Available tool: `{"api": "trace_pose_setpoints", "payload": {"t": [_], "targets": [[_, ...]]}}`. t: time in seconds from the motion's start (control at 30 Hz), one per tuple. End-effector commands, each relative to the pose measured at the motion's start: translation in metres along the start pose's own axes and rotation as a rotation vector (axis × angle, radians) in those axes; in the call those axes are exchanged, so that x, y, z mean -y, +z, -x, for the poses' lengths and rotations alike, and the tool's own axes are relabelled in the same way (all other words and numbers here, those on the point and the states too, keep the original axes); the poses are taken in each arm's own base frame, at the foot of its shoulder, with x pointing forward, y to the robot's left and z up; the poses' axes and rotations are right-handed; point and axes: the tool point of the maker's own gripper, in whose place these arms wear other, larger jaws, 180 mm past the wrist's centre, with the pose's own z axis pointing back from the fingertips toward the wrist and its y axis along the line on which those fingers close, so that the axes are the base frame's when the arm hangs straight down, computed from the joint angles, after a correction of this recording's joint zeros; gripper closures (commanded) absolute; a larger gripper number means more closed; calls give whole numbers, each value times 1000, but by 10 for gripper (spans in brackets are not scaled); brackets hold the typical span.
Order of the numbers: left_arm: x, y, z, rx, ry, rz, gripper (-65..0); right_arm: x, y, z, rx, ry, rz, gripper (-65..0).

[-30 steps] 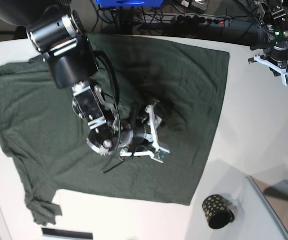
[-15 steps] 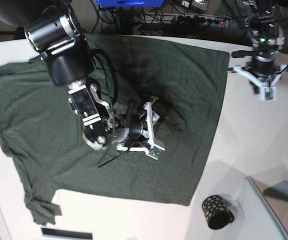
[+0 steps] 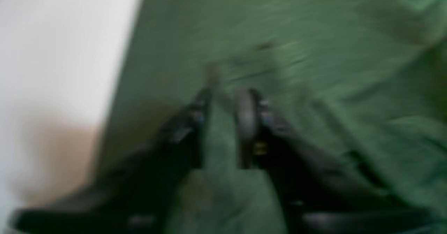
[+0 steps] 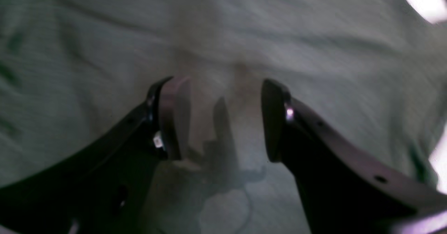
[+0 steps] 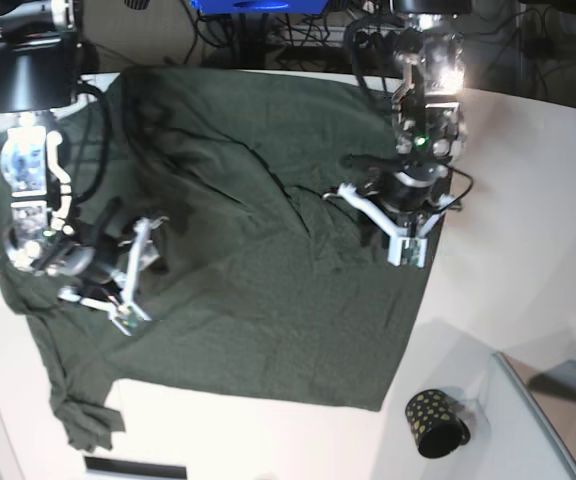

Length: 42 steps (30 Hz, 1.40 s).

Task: Layout the t-shirt on the table in an organized manner, then fold the t-shirt properly
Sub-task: 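Grasp the shirt edge with the left gripper and pull it outward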

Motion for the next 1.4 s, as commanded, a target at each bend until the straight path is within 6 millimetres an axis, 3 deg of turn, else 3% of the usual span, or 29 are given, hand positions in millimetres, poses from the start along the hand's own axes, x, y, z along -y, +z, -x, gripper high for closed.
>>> {"api": "trace_pose_setpoints", "payload": {"t": [0.0,0.1,0.3,0.83,0.9,1.03,1.2,1.37], "targets": [[-2,-2,-12,37,1,-10,-224,4,4,-14,50,1,7,-297],[14,-9,-14,35,13,20,-273,12,7,1,28,-27,25,-297],[22,-18,-18,33,30,36,-276,10,9,15,10,-48,26,-297],[29,-45,-8,-35,46,61,-270,9,9,16,9,-49,25,-297],[30,-48,-3,-51,48,64,-229,9,9,16,9,-49,25,-297],[31,-52,2,-66,50,67,-12,6,9,20,2,-53,19,-297],[28,-48,-7,-41,49,60,0,5,8,22,-2,-55,16,-297],[21,-30,-18,13,35,38,0,5,8,23,-4,-55,16,-297]]}}
